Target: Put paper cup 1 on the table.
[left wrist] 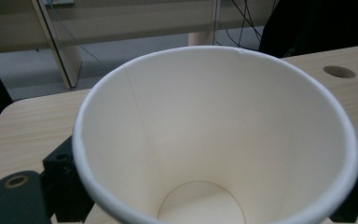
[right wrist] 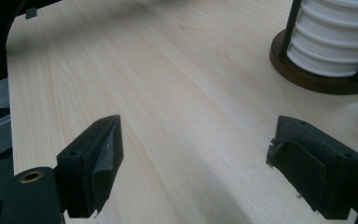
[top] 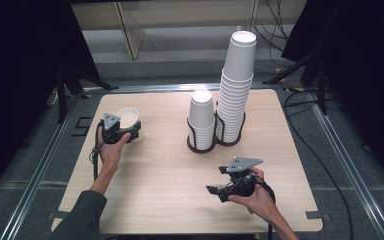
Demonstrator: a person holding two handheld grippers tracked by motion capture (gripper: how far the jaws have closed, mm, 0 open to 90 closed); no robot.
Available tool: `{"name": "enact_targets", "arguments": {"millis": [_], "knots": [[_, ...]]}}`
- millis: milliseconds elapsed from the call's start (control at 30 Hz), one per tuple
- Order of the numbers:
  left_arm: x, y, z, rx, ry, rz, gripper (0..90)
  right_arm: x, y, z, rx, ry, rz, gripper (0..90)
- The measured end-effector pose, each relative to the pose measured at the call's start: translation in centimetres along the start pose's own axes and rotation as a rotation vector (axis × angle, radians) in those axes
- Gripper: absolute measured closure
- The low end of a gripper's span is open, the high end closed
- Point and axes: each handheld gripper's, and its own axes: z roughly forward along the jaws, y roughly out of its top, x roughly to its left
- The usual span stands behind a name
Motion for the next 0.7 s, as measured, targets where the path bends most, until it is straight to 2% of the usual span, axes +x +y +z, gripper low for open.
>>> {"name": "enact_targets", "arguments": {"millis": [67,200,300,400,467,500,633,667,700], "knots": [[0.0,0.1,0.5,-0.004,0.008,-0.001,12.0,0.0,0.0,0.0,-0.001,0.001,-0.001,17.6],[-0.1,-0.1,1.5,0.016,0.021,0.035,11.9,-0.1,-0.1,0.1,0.003,-0.003,-0.012,17.6],[0.2,-0.4,2.2,0.021,0.032,0.017,11.7,-0.1,-0.1,0.1,0.002,-0.002,-0.009,17.6],[0.3,-0.6,2.7,0.03,0.039,0.034,11.5,-0.1,-0.1,0.1,0.002,0.001,-0.009,17.6],[0.4,-0.7,2.9,0.025,0.047,0.033,11.3,-0.1,-0.1,0.2,0.0,0.03,0.001,17.6],[0.4,-0.8,3.0,0.015,0.044,0.031,11.1,-0.1,-0.1,0.1,0.002,0.007,-0.002,17.6],[0.4,-0.9,3.1,0.015,0.039,0.044,10.5,-0.1,-0.1,0.1,0.003,0.009,-0.003,17.7],[0.4,-0.9,3.1,0.013,0.037,0.047,10.4,-0.1,-0.1,0.1,0.0,0.012,-0.004,17.7],[0.4,-1.0,3.1,0.018,0.036,0.051,10.2,-0.1,-0.1,0.2,0.005,0.043,0.004,17.7]]}}
